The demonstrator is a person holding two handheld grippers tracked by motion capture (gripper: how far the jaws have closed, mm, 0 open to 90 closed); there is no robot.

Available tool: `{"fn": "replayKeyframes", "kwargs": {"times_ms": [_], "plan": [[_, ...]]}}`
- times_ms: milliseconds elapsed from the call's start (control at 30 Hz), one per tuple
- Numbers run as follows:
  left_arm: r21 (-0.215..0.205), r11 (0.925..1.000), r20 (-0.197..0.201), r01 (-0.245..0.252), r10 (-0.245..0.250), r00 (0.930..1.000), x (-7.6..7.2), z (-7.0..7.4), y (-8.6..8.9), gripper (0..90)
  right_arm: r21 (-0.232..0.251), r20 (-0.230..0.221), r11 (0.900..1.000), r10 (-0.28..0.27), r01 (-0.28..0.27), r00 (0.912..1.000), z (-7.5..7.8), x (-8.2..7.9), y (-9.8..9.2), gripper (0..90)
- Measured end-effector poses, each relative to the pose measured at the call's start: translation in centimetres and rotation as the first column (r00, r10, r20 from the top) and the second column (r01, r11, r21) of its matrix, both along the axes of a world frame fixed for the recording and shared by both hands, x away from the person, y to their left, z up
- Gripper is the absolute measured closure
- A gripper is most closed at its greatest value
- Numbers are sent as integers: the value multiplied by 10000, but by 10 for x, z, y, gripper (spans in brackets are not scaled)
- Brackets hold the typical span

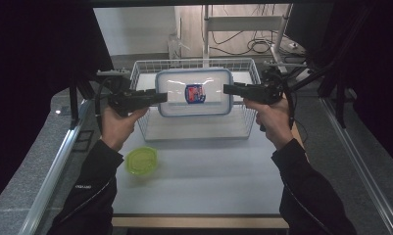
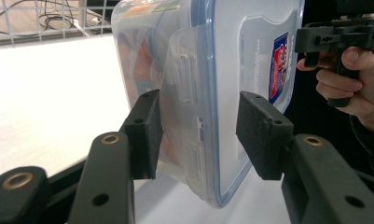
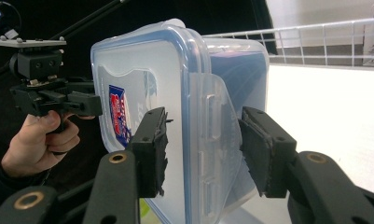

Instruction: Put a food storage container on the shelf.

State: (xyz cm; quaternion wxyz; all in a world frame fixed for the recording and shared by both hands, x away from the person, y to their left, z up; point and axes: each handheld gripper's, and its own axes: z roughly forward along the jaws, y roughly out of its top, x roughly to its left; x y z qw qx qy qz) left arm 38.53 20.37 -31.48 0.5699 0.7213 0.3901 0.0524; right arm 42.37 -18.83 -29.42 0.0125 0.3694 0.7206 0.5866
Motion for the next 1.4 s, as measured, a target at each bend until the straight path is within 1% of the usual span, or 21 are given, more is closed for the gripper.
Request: {"fn": "replayKeyframes", "kwargs": {"times_ms": [100,200,333,467,600,667,767,933,967,1033,1067,1167,1233,1333,1400], "plan": [[-70,9999,-16,-75,75,10000,7,3,2,516,63,-56,10000,-29,29,10000,3,8,2,523],[-143,9998,-47,-124,123,9999,14,6,3,516,91,3,9999,-56,56,10000,6,15,3,523],[-177,9997,-127,-158,156,9998,26,7,5,515,171,-132,9998,-138,140,9998,8,26,6,523],[-302,9993,-162,-204,199,9997,37,6,7,514,205,-224,9996,-207,212,9995,7,35,7,522],[-318,9991,-298,-264,254,9992,47,3,8,511,244,-338,9992,-312,320,9989,2,45,8,522],[-331,9989,-407,-335,322,9987,50,1,7,510,311,-451,9989,-343,357,9984,-1,50,9,522],[-307,9988,-464,-370,356,9983,54,-1,6,510,386,-573,9983,-418,440,9975,-5,55,8,520],[-322,9988,-628,-379,358,9974,60,-7,5,508,419,-755,9974,-545,578,9957,-9,61,8,517],[-410,9984,-598,-386,361,9976,61,-8,5,508,430,-807,9972,-571,607,9951,-10,62,8,517],[-427,9982,-562,-414,389,9977,62,-9,5,507,506,-798,9967,-591,633,9951,-11,64,8,517],[-439,9981,-566,-431,406,9976,62,-9,5,507,532,-875,9964,-610,658,9943,-11,64,8,516],[-302,9987,-437,-410,397,9983,62,-8,4,500,602,-956,9959,-614,673,9935,-12,66,7,513],[-205,9988,-389,-439,430,9983,62,-8,4,492,610,-903,9955,-673,730,9936,-13,67,8,506],[170,9983,-182,-561,565,9982,60,-8,2,468,411,-698,9953,-847,877,9940,-13,66,11,488],[329,9979,-204,-553,560,9982,60,-9,1,444,156,-541,9949,-984,994,9937,-14,65,13,475]]}}
